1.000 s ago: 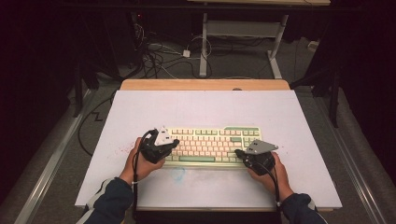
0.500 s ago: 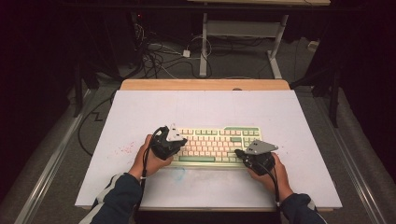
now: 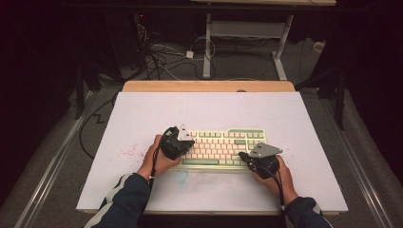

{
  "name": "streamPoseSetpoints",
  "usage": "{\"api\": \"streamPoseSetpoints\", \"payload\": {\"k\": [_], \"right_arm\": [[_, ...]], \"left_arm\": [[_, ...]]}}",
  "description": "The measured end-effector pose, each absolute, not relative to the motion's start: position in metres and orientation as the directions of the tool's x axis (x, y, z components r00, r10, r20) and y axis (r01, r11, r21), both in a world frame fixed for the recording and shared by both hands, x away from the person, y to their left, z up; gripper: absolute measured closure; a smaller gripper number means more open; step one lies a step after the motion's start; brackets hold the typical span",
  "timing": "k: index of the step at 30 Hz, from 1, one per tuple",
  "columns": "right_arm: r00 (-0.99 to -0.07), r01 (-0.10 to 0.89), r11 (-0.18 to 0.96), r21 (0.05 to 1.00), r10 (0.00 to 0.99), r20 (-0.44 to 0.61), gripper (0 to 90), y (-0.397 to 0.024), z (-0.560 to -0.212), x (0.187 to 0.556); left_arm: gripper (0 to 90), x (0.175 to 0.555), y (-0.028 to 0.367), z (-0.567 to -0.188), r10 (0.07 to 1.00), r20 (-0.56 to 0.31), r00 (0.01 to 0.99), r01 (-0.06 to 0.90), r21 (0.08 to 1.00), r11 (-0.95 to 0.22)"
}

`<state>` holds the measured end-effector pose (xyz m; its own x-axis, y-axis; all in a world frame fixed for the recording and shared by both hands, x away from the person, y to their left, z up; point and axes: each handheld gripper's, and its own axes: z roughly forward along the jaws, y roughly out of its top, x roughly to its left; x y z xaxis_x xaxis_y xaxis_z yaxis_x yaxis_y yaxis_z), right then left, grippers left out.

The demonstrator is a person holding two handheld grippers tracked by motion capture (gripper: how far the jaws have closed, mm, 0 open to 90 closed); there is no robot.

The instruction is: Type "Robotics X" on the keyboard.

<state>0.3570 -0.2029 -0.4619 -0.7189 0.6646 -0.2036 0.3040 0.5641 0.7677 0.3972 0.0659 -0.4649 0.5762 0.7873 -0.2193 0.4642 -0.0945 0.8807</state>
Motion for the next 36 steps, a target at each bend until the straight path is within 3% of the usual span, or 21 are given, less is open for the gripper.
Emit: {"api": "streamPoseSetpoints", "payload": {"k": [13, 16, 28, 36], "right_arm": [[-0.717, 0.304, 0.566, 0.767, 0.665, -0.206, 90.0, -0.202, -0.462, 0.357], [-0.715, 0.303, 0.568, 0.765, 0.666, -0.211, 90.0, -0.202, -0.462, 0.356], [-0.717, 0.3, 0.569, 0.765, 0.664, -0.213, 90.0, -0.202, -0.462, 0.356], [-0.714, 0.291, 0.575, 0.765, 0.662, -0.226, 90.0, -0.201, -0.462, 0.355]], "left_arm": [[86.9, 0.398, 0.062, -0.467, 0.783, -0.208, 0.586, 0.461, 0.88, -0.111], [87.0, 0.396, 0.059, -0.469, 0.791, -0.17, 0.588, 0.44, 0.888, -0.136], [86.4, 0.395, 0.065, -0.459, 0.787, -0.183, 0.589, 0.416, 0.904, -0.102], [80.7, 0.392, 0.069, -0.454, 0.787, -0.176, 0.592, 0.381, 0.921, -0.081]]}}
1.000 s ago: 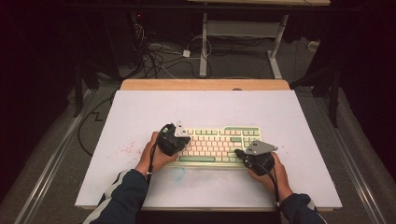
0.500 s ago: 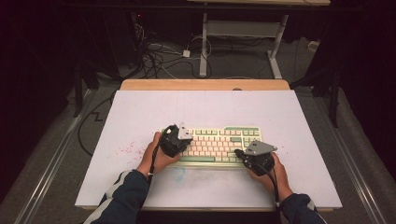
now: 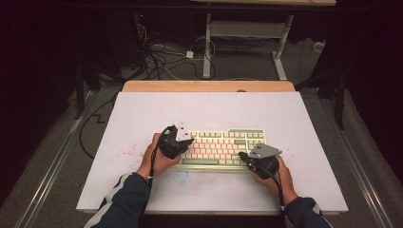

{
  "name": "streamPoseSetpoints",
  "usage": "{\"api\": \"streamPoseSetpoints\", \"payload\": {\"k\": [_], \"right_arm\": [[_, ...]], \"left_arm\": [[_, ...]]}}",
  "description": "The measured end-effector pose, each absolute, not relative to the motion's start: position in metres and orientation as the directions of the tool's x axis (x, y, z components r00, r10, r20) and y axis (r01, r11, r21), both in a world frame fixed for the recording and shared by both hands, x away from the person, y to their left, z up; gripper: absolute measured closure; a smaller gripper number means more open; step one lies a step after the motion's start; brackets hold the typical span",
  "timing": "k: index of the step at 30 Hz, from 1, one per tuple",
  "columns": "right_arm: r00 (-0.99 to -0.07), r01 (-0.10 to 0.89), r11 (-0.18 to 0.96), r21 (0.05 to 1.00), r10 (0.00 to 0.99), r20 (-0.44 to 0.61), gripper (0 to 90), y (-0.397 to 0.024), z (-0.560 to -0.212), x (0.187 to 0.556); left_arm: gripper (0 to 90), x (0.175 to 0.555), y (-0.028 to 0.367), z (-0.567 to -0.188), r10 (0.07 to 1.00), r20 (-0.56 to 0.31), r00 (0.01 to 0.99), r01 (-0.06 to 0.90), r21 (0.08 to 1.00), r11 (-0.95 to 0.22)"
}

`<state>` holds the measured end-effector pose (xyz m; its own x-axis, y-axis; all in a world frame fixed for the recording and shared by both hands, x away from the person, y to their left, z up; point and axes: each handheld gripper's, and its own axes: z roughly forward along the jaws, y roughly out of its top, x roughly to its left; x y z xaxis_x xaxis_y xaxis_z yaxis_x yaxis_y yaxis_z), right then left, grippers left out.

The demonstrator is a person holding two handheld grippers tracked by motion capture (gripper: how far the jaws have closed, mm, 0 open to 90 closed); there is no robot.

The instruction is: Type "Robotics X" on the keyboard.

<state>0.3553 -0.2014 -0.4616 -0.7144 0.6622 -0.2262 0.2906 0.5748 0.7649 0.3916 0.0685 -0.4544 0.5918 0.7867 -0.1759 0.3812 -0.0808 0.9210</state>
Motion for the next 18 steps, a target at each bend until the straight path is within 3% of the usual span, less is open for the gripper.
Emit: {"api": "streamPoseSetpoints", "payload": {"k": [4, 12, 18], "right_arm": [[-0.715, 0.29, 0.563, 0.774, 0.665, -0.216, 90.0, -0.204, -0.46, 0.354], [-0.714, 0.27, 0.532, 0.802, 0.669, -0.204, 90.0, -0.208, -0.449, 0.349], [-0.713, 0.265, 0.518, 0.813, 0.673, -0.197, 90.0, -0.211, -0.443, 0.347]], "left_arm": [[68.8, 0.386, 0.074, -0.449, 0.773, -0.176, 0.61, 0.343, 0.938, -0.057], [31.5, 0.371, 0.089, -0.445, 0.771, -0.152, 0.619, 0.264, 0.964, -0.022], [23.1, 0.356, 0.107, -0.449, 0.779, -0.127, 0.614, 0.226, 0.974, -0.02]]}}
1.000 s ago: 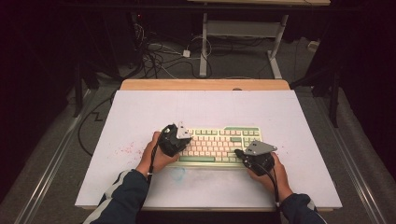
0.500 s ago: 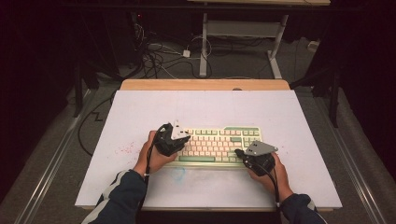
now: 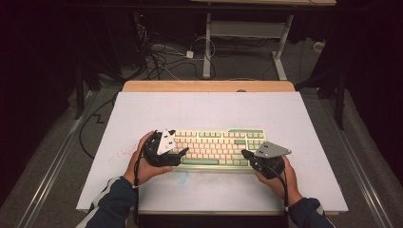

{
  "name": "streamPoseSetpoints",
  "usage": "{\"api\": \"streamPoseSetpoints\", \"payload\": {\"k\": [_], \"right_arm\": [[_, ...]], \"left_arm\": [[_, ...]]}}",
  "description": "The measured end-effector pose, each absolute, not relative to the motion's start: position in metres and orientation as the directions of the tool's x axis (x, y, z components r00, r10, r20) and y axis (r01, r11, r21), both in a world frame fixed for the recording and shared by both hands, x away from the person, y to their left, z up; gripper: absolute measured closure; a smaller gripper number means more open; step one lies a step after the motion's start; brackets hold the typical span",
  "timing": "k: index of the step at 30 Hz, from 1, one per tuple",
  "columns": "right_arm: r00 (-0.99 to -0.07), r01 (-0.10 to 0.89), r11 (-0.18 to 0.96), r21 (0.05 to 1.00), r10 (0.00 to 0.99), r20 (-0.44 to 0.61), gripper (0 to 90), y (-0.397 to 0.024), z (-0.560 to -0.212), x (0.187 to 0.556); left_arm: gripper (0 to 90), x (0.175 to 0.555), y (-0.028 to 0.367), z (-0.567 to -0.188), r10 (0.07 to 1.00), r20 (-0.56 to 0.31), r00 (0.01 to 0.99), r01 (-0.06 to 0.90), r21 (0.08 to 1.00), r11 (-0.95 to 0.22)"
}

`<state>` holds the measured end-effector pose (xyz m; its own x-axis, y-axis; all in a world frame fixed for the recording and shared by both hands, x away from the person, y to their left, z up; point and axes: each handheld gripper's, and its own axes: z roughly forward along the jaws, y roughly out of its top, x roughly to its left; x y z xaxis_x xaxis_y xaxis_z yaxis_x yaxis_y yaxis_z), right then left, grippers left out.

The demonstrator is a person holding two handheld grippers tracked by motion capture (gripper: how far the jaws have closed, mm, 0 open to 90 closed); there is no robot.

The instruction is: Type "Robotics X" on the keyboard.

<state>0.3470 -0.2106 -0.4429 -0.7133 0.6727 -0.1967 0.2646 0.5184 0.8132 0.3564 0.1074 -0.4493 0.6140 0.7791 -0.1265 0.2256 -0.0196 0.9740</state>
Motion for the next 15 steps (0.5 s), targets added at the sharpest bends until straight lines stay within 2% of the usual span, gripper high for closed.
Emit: {"api": "streamPoseSetpoints", "payload": {"k": [15], "right_arm": [[-0.716, 0.263, 0.5, 0.825, 0.675, -0.181, 90.0, -0.208, -0.434, 0.355]], "left_arm": [[21.8, 0.334, 0.14, -0.466, 0.8, -0.129, 0.586, 0.207, 0.978, 0.006]]}}
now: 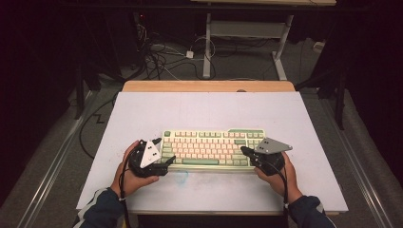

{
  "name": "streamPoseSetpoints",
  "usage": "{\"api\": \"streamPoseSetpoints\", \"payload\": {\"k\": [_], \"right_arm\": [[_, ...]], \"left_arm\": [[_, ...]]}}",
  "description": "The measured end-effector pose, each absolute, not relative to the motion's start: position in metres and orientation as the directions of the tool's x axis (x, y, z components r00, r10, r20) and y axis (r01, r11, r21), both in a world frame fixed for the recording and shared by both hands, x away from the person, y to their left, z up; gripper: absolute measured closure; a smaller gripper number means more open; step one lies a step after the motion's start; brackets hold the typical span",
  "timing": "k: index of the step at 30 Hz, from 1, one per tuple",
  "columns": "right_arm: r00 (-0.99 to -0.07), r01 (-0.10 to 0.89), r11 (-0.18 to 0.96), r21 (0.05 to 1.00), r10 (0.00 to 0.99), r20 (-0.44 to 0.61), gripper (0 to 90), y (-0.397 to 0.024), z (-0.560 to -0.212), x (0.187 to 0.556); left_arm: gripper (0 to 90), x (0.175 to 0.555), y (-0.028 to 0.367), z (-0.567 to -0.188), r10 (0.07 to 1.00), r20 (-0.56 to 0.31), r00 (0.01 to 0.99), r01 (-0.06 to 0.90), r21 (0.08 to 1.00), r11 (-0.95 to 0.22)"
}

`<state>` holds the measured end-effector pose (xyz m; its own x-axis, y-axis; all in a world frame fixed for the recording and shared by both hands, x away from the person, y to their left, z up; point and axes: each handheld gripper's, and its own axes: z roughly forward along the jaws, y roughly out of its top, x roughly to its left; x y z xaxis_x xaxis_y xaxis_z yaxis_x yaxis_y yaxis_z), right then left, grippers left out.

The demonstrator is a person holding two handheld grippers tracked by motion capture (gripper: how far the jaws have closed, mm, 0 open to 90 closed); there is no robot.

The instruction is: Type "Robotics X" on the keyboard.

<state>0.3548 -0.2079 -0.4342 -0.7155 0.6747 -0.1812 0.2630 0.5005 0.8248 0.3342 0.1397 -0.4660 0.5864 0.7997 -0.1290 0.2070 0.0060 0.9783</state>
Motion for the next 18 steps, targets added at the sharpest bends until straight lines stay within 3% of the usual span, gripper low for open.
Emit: {"api": "streamPoseSetpoints", "payload": {"k": [18], "right_arm": [[-0.744, 0.276, 0.529, 0.803, 0.646, -0.17, 90.0, -0.175, -0.433, 0.379]], "left_arm": [[21.2, 0.324, 0.148, -0.484, 0.803, -0.117, 0.584, 0.244, 0.969, -0.035]]}}
